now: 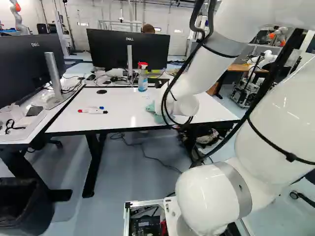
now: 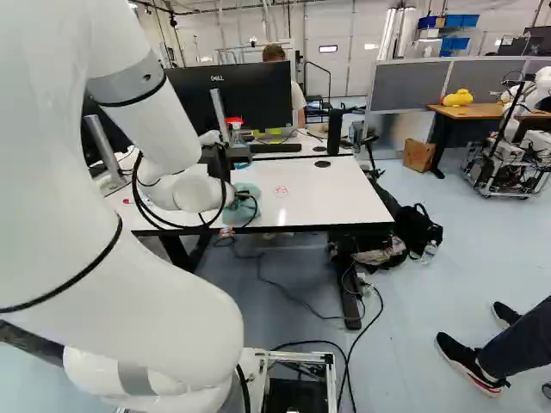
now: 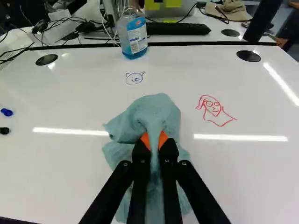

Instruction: Clean the table with the green towel

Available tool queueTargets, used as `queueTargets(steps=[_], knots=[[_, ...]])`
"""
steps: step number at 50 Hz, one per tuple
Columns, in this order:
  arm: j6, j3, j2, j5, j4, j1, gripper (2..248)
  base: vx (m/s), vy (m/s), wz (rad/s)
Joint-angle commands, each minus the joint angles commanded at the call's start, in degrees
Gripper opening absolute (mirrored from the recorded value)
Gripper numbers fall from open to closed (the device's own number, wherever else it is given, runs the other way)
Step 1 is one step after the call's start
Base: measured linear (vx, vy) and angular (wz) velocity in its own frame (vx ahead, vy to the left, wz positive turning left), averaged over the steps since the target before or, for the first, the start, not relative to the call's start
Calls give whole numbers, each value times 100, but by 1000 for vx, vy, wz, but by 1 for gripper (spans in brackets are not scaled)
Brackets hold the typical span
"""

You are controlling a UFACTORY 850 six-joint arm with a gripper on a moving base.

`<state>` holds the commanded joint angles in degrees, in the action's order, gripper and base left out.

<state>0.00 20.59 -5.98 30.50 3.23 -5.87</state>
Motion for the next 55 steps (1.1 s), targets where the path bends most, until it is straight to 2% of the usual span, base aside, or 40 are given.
queueTargets(steps=[20,55], knots=[[0,327,29,0,0,416,35,0,0,0],[0,854,566,0,0,1121,35,0,0,0]])
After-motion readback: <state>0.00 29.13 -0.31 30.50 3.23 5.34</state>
